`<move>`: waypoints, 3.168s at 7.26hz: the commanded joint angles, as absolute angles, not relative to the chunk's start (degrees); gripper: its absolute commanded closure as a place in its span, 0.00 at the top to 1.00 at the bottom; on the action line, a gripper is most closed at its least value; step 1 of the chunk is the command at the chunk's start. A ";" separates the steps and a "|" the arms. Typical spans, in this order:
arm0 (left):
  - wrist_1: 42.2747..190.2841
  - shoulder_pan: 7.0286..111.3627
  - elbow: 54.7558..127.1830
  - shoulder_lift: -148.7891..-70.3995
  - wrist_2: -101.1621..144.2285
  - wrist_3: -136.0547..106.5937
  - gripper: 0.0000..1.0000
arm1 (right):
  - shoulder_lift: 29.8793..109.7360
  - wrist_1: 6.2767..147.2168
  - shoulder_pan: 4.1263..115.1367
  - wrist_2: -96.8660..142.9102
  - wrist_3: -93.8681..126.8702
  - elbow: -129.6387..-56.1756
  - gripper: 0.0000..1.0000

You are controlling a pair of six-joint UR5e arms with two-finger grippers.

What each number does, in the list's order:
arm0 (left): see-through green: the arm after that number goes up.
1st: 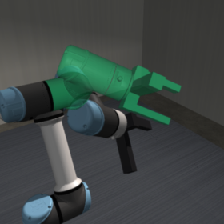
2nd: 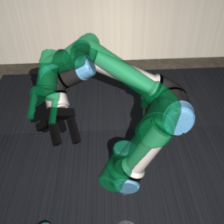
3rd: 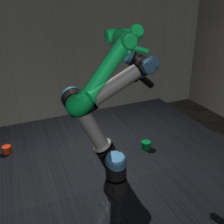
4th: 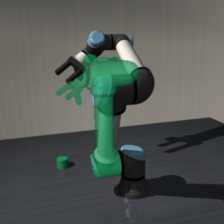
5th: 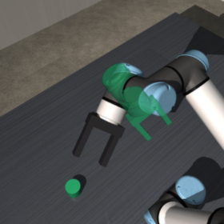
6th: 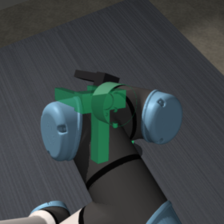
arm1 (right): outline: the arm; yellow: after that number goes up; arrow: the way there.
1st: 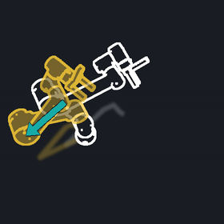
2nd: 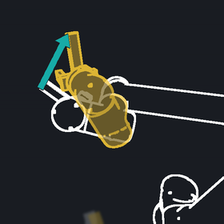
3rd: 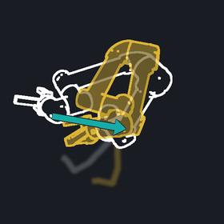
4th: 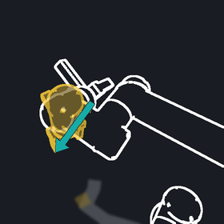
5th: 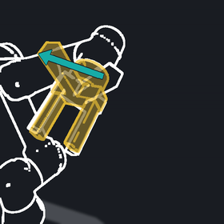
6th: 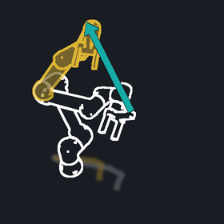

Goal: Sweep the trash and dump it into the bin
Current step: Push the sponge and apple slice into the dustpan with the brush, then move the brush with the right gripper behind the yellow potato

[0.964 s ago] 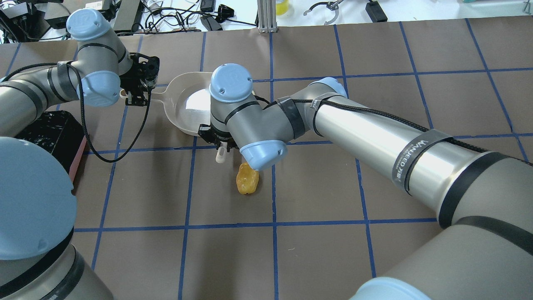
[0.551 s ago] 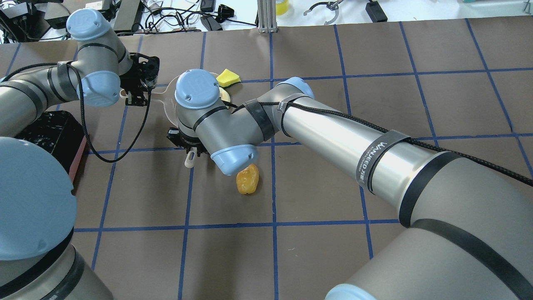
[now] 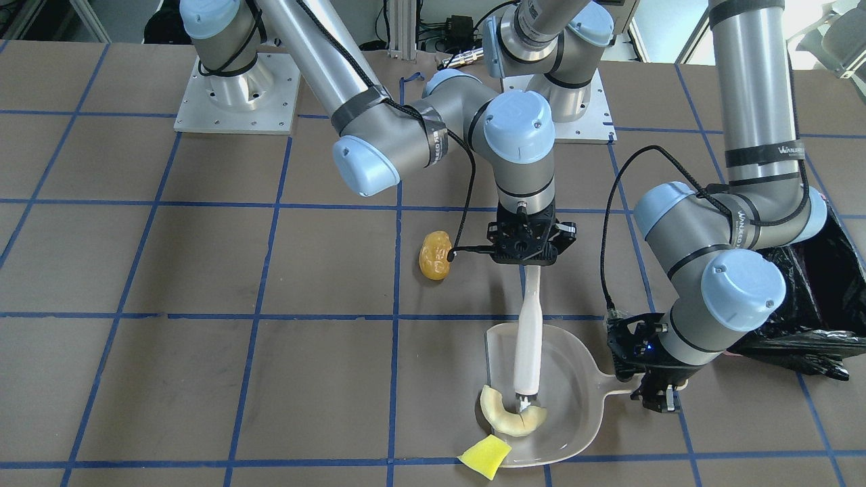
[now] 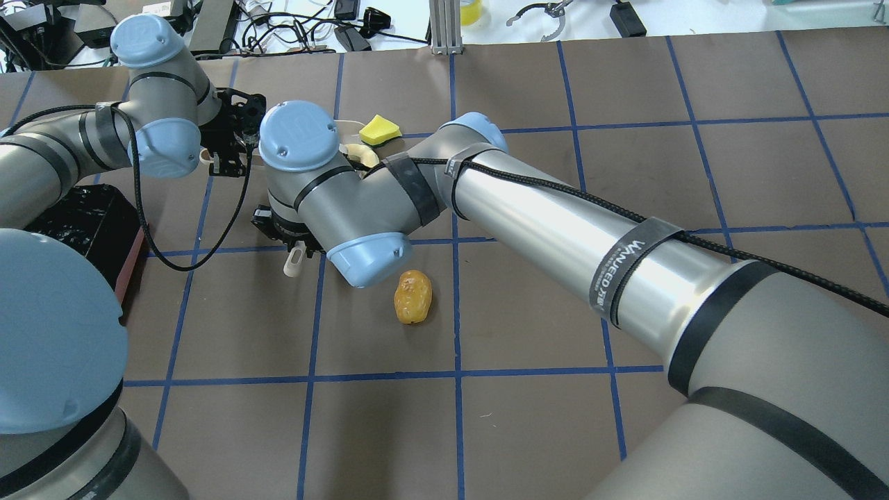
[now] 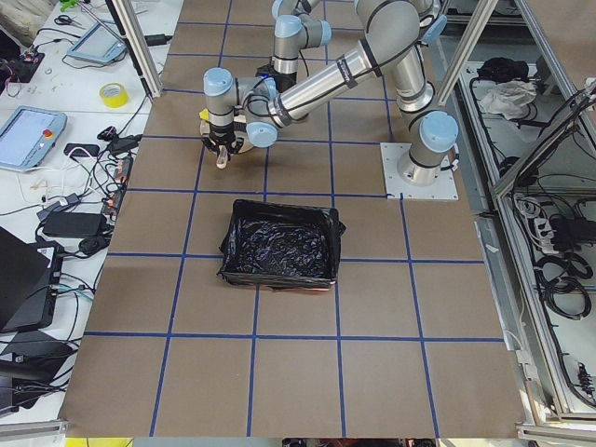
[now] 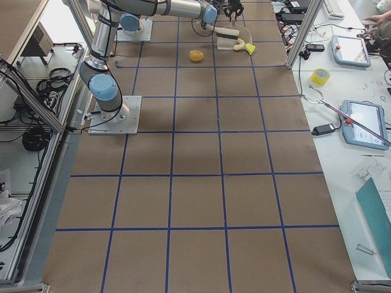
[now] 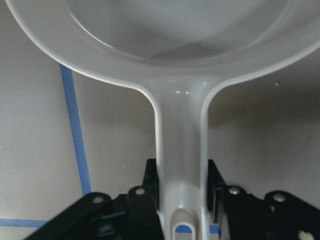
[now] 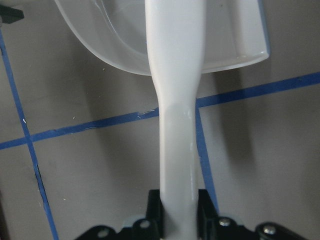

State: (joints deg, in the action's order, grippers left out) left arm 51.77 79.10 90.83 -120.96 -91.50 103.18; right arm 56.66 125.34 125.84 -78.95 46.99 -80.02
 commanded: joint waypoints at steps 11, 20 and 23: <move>51.77 79.10 91.14 -121.11 -91.49 103.10 0.32 | 52.03 127.87 112.93 -79.37 27.48 -79.98 0.00; 51.77 79.10 91.14 -120.76 -91.49 103.10 0.32 | 67.91 107.07 112.95 -85.39 23.50 -84.87 0.00; 51.68 79.10 91.32 -120.67 -90.71 103.10 0.32 | 75.83 108.37 112.41 -87.98 23.02 -97.61 0.00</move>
